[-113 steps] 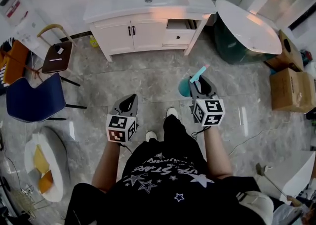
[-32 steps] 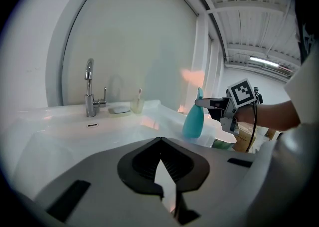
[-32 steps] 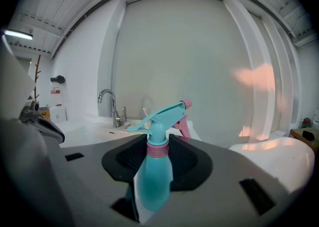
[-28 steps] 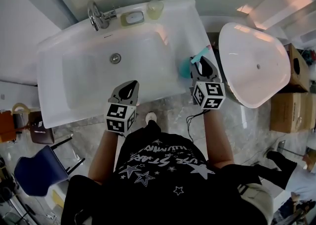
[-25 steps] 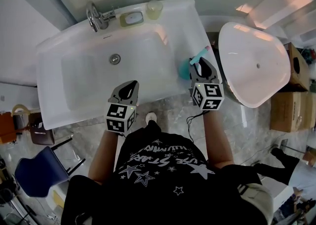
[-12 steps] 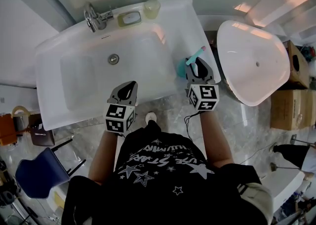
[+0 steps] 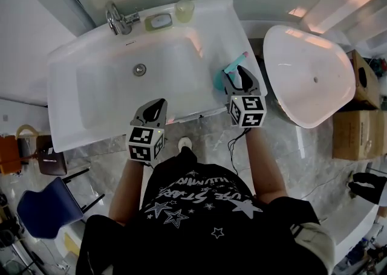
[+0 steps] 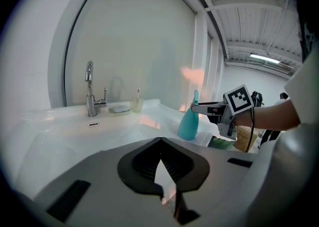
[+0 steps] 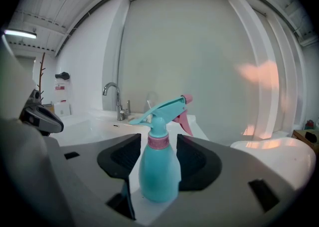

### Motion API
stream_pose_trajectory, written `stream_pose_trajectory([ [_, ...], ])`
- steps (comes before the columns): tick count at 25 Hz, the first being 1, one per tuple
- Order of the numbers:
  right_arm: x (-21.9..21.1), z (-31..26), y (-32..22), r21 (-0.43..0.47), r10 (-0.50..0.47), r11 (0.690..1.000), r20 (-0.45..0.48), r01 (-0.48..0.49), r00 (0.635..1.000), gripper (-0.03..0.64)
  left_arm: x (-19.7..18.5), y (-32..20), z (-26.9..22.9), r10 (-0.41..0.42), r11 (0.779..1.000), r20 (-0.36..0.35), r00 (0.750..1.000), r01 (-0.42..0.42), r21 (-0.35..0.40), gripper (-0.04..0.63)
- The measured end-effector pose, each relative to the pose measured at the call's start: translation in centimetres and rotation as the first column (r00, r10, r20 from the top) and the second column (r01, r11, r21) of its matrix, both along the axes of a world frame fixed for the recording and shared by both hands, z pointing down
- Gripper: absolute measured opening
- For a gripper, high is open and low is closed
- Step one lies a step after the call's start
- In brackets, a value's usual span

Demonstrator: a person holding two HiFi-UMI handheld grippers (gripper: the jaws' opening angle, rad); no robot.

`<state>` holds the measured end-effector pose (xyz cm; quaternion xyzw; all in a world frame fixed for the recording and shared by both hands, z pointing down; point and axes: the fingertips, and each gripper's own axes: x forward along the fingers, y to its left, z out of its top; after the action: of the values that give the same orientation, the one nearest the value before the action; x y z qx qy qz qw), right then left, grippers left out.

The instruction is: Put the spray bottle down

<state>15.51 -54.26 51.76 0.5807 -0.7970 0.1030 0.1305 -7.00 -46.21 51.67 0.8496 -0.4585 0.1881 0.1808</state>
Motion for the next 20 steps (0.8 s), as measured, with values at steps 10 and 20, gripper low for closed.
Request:
stream_pose_trajectory([
  [10, 1.4, -1.9, 6.8, 0.024, -0.018, 1.000, 0.020, 0.017, 1.000, 0.229, 1.4, 6.4, -2.5, -0.030, 0.998, -0.001, 1.000, 0.030, 0.061, 0.015],
  [20, 1.9, -4.8, 17.4, 0.081, -0.081, 0.994, 0.030, 0.078, 0.996, 0.229, 3.0, 16.3, -4.5, -0.077, 0.992, -0.010, 0.997, 0.077, 0.097, 0.015],
])
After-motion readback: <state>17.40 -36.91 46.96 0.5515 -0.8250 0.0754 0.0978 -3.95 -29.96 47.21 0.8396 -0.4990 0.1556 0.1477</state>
